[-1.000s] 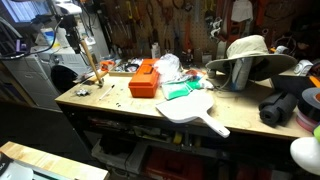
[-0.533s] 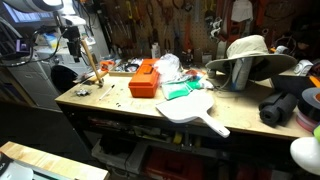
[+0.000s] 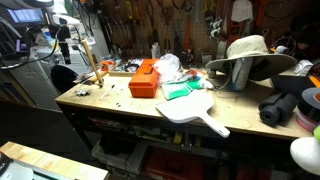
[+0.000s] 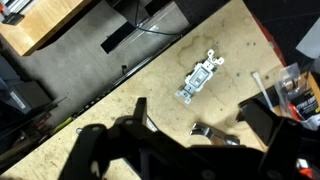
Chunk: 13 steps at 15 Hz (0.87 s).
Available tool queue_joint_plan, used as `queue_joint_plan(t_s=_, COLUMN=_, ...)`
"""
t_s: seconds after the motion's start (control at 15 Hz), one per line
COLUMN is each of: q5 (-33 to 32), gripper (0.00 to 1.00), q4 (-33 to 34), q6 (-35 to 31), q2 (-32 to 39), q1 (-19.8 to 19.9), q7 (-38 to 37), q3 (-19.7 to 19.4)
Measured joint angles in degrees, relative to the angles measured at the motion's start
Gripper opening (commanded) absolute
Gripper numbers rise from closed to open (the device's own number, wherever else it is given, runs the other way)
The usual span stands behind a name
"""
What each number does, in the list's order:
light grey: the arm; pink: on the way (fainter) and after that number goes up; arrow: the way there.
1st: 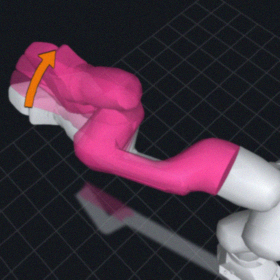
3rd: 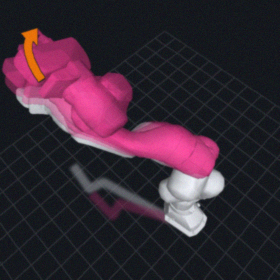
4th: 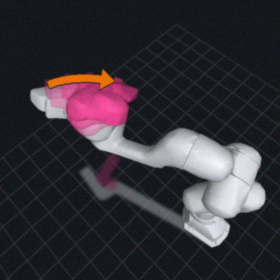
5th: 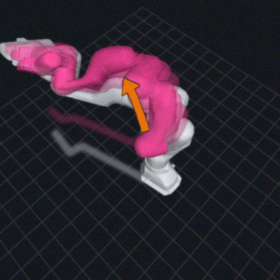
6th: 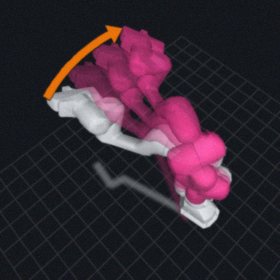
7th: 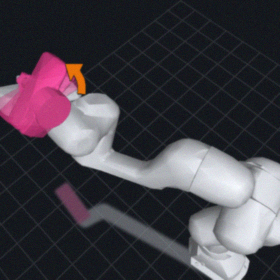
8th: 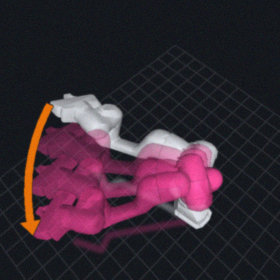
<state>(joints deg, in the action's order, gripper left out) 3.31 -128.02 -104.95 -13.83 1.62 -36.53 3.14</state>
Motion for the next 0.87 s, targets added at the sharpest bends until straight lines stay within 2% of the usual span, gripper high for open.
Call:
queue_joint_plan(t_s=0.2, q5=-0.5, gripper=1.0, q4=-3.7, q6=2.3, q2=-8.3, q1=-0.4, q7=8.4, q3=0.0)
queue_joint_plan(t_s=0.53, q5=-0.6, gripper=1.0, q4=-5.5, q6=5.7, q2=-19.0, q1=-0.5, q7=24.2, q3=-0.6)
queue_joint_plan(t_s=0.73, q5=-4.3, gripper=1.0, q4=-5.7, q6=9.0, q2=-22.0, q1=-0.4, q7=32.0, q3=-1.5)
queue_joint_plan(t_s=0.87, q5=-5.0, gripper=1.0, q4=-5.9, q6=9.4, q2=-22.2, q1=-0.4, q7=33.6, q3=-2.0)
